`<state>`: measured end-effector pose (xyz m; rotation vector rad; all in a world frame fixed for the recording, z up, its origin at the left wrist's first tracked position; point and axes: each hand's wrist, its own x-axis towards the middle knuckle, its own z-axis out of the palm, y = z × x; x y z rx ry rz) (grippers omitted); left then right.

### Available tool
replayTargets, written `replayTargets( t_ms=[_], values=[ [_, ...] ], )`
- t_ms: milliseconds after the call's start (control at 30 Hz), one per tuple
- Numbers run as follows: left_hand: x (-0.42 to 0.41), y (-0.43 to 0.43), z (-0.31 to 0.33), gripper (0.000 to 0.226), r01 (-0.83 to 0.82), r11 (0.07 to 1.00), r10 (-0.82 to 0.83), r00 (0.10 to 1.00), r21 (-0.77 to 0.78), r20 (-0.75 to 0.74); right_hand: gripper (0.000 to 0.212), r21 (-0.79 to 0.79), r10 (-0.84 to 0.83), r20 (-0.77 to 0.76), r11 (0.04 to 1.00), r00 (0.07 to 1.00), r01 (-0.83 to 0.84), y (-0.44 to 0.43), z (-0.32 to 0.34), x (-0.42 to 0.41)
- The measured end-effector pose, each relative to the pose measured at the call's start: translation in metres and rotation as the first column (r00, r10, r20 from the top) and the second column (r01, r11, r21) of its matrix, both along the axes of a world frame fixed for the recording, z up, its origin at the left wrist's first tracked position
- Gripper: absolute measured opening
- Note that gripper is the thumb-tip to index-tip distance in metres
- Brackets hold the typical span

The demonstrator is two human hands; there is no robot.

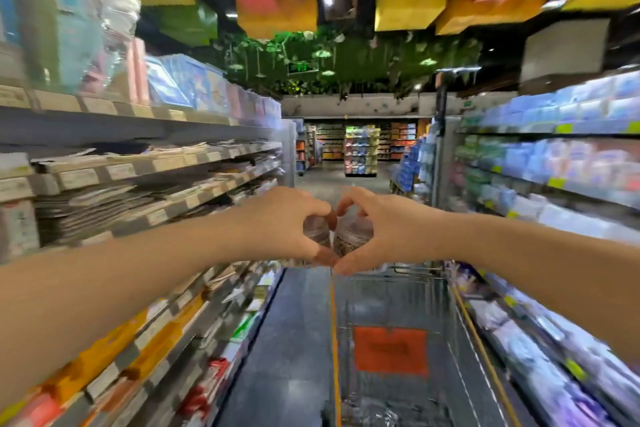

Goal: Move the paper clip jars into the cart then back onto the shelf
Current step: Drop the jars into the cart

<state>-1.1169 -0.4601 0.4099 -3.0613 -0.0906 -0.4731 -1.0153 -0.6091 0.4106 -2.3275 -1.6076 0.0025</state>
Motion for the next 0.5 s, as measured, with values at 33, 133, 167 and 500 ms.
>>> replayTargets(
  t_ms=[33, 133, 167, 500],
  values=[
    [0.023, -0.004, -0.004, 0.04, 0.042, 0.999, -0.042, 0.999, -0.006, -0.004, 0.072, -0.011, -0.052, -0.004, 0.999, 0.999, 0.052, -0.009, -0.003, 0.017],
    [0.092, -0.014, -0.014, 0.035, 0.164, 0.986, -0.164, 0.986, 0.006, -0.017, 0.073, -0.03, -0.188, -0.018, 0.982, 0.982, 0.187, -0.031, -0.011, 0.066],
    [0.115, -0.017, -0.018, 0.037, 0.201, 0.98, -0.201, 0.979, -0.006, -0.015, 0.073, -0.032, -0.218, -0.018, 0.976, 0.976, 0.217, -0.038, -0.014, 0.083],
    [0.282, -0.036, -0.117, 0.083, 0.289, 0.93, -0.323, 0.937, -0.226, -0.132, 0.068, 0.015, -0.394, -0.153, 0.916, 0.906, 0.401, -0.076, -0.114, 0.22]
  ],
)
